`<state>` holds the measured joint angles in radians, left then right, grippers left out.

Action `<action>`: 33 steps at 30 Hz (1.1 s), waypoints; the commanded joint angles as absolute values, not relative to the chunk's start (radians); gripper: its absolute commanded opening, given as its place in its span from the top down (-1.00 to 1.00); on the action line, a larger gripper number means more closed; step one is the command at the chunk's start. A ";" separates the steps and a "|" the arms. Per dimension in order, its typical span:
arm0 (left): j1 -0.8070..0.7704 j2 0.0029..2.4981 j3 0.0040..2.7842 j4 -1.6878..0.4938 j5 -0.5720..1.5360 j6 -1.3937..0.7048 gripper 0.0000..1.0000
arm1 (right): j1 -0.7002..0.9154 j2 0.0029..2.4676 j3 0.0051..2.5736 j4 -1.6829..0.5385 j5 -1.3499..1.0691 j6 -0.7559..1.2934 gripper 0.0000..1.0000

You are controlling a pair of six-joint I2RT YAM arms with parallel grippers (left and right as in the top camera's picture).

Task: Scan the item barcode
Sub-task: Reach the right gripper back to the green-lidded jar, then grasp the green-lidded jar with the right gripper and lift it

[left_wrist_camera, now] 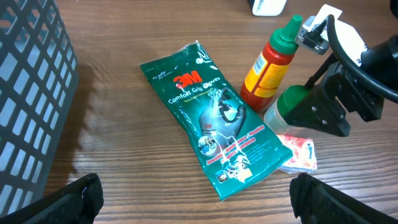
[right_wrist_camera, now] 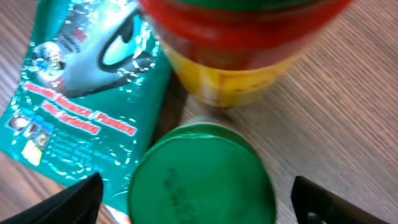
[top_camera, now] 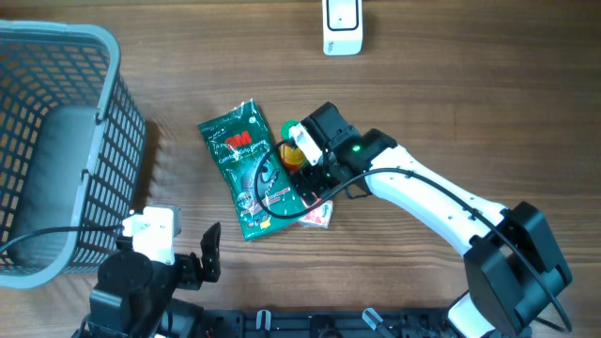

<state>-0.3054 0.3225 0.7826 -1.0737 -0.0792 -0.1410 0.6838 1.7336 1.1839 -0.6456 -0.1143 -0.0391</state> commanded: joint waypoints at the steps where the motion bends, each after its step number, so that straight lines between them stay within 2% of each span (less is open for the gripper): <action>1: -0.301 0.324 0.791 -1.072 -0.068 -0.147 -1.00 | 0.686 1.745 1.176 -0.639 -0.070 -0.012 -0.65; 5: -0.301 0.324 0.791 -1.072 -0.068 -0.147 -1.00 | 0.686 1.745 1.176 -0.642 -0.053 0.004 -0.47; 10: -0.301 0.324 0.791 -1.072 -0.068 -0.147 -1.00 | 0.687 1.745 1.176 -0.661 -0.086 0.010 -0.55; 13: -0.301 0.324 0.791 -1.071 -0.068 -0.147 -1.00 | 0.687 1.745 1.176 -0.672 -0.075 0.038 -0.35; 17: -0.301 0.324 0.791 -1.072 -0.068 -0.147 -1.00 | 0.687 1.731 1.176 -0.699 -0.075 0.118 -0.28; 26: -0.301 0.324 0.791 -1.072 -0.067 -0.147 -1.00 | 0.687 1.547 1.176 -0.805 0.042 0.146 -0.27; 30: -0.301 0.324 0.791 -1.072 -0.068 -0.147 -1.00 | 0.679 1.535 1.176 -0.871 0.181 0.247 -0.27; 33: -0.301 0.324 0.791 -1.072 -0.068 -0.147 -1.00 | 0.663 1.535 1.176 -0.885 0.183 0.366 -0.29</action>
<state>-0.3054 0.3225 0.7826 -1.0737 -0.0792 -0.1410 0.6773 1.5513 1.1778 -0.8837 0.1116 0.2245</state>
